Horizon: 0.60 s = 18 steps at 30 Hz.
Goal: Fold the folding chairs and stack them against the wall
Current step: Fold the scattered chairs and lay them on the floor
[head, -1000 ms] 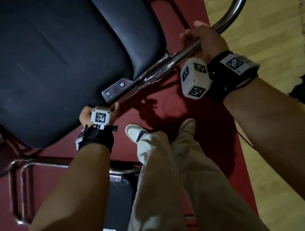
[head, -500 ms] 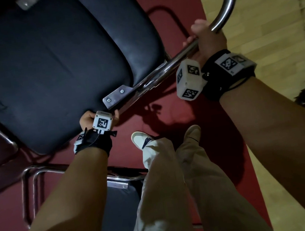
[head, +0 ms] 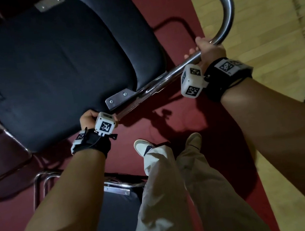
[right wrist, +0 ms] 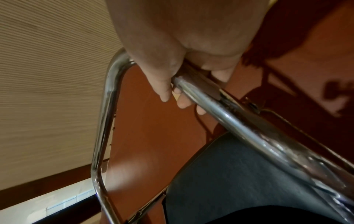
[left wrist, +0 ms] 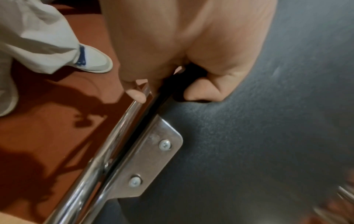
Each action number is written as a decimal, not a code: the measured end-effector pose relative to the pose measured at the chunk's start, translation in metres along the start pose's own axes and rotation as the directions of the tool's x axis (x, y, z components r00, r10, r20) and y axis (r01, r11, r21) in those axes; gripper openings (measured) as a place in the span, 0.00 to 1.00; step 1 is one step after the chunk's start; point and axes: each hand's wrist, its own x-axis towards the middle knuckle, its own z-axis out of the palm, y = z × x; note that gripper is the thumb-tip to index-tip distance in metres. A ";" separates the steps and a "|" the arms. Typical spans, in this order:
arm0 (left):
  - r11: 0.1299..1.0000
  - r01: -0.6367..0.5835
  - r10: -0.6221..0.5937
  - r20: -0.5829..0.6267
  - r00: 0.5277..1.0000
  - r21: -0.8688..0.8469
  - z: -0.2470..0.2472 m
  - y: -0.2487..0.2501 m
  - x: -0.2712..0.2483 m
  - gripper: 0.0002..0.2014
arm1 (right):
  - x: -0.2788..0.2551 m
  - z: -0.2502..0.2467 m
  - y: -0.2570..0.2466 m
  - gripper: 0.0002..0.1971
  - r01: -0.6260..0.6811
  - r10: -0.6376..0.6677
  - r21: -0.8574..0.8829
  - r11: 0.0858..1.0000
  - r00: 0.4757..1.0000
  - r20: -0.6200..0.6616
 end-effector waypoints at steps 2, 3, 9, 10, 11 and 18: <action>0.998 -0.065 0.064 0.038 0.997 0.015 0.014 -0.002 -0.027 0.17 | 0.005 -0.012 -0.007 0.20 -0.015 0.016 0.022 1.000 0.999 -0.031; 0.995 -0.096 0.096 0.044 0.994 -0.001 0.021 -0.001 -0.035 0.11 | 0.008 -0.018 -0.009 0.22 -0.015 0.017 0.032 0.999 0.999 -0.049; 0.963 -0.252 0.246 0.081 0.966 0.090 0.058 0.001 -0.080 0.09 | 0.028 -0.059 -0.025 0.27 -0.110 0.119 0.107 0.988 0.990 -0.079; 0.957 -0.257 0.247 0.084 0.965 0.133 0.065 0.001 -0.086 0.08 | 0.028 -0.064 -0.026 0.20 -0.139 0.148 0.095 0.986 0.984 -0.101; 0.949 -0.261 0.247 0.099 0.964 0.174 0.072 0.000 -0.088 0.07 | 0.030 -0.071 -0.028 0.13 -0.144 0.151 0.066 0.987 0.980 -0.130; 0.895 -0.342 0.320 0.124 0.939 0.287 0.104 -0.006 -0.106 0.06 | 0.035 -0.095 -0.041 0.09 -0.044 0.017 -0.153 0.987 0.984 -0.175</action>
